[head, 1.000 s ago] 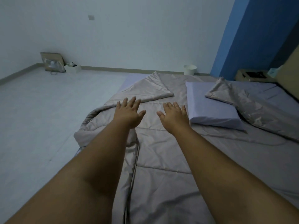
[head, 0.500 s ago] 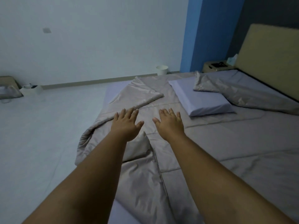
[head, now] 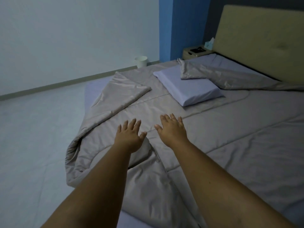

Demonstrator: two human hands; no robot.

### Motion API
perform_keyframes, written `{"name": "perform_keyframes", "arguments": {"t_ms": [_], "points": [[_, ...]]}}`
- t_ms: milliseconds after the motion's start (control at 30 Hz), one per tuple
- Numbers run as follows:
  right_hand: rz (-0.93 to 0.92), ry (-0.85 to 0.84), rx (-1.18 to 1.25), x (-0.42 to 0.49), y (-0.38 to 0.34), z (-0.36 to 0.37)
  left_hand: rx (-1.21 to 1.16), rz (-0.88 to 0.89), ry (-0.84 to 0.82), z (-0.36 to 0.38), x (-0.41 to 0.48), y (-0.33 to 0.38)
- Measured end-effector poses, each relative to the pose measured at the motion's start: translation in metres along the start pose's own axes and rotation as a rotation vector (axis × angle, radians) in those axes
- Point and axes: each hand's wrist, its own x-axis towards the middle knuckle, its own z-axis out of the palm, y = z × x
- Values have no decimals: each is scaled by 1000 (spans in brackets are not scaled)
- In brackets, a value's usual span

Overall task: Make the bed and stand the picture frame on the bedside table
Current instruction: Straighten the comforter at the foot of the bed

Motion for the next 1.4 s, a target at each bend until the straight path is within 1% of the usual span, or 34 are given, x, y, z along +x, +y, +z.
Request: {"name": "perform_keyframes", "arguments": {"t_ms": [133,300,433,600,700,800,867,967,1100,1233,1300,1400], "points": [[54,-55,19,20,-3,30,11,40,-56,23,30,-14],[100,-68,25,43,-8,64,14,75,-100,49,68,-36],[211,-71,30,66,-5,108,36,145,-144,91,113,-61],[341,-44,44,80,-3,167,38,253,-195,143,151,-73],[383,-49,63,81,-3,193,-24,279,-207,166,160,-74],[409,-66,74,77,-3,208,-162,281,-177,177,158,-73],[411,-97,88,74,-3,217,-281,267,-187,178,155,-71],[382,-145,131,68,-8,221,-427,268,-221,172,150,-71],[333,-169,200,63,-25,201,-524,306,-304,149,142,-76],[422,-195,322,49,-43,170,-587,272,-471,120,128,-80],[454,-206,377,35,-55,157,-609,243,-524,106,118,-80],[471,-213,391,11,-72,140,-615,208,-578,90,96,-78]]}}
